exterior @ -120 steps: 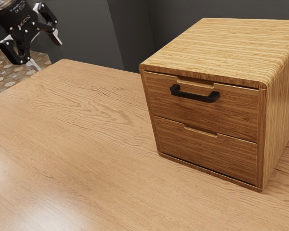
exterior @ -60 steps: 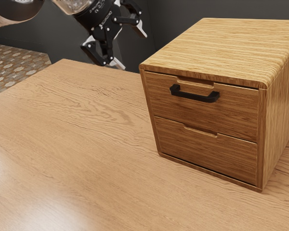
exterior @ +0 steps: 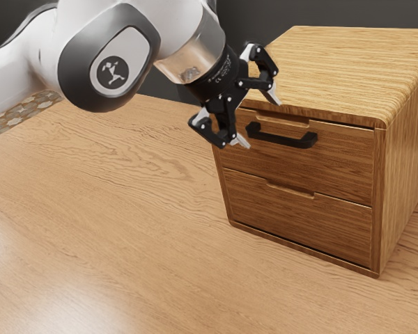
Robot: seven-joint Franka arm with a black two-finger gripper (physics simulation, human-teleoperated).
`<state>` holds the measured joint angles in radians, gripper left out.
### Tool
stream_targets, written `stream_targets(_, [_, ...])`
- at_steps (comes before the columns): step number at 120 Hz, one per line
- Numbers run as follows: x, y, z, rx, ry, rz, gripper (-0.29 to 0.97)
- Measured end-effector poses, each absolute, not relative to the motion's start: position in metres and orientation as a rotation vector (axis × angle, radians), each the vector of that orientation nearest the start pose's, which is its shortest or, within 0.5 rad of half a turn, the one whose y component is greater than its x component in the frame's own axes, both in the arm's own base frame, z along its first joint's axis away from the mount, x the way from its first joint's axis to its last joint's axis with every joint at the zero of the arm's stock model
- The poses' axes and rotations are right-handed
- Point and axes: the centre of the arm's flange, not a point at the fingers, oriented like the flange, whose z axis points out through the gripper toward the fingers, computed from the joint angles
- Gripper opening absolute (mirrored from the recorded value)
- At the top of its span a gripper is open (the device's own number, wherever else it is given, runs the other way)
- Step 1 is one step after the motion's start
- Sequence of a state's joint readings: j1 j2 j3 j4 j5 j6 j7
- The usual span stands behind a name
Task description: Pull the drawer handle with one arm to open the drawer
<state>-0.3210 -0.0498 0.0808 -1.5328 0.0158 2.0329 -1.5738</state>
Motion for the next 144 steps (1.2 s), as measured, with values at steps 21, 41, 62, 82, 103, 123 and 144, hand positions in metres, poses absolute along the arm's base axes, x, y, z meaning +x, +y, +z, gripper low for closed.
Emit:
stream_targets(21, [0.584,-0.045,0.7,-2.537,-2.394,-0.76,0.38])
stream_targets(41, [0.587,0.0,0.705,-2.423,-2.511,-0.859,0.33])
stream_targets(62, [0.57,-0.051,0.71,-2.552,-2.45,-0.85,0.31])
stream_targets(82, [0.549,-0.044,0.718,-2.538,-2.479,-0.854,0.31])
stream_targets(103, [0.536,-0.042,0.717,-2.528,-2.49,-0.834,0.3])
stream_targets(123, [0.524,-0.055,0.721,-2.56,-2.467,-0.838,0.3])
stream_targets(144, [0.526,-0.069,0.714,-2.582,-2.443,-0.825,0.3])
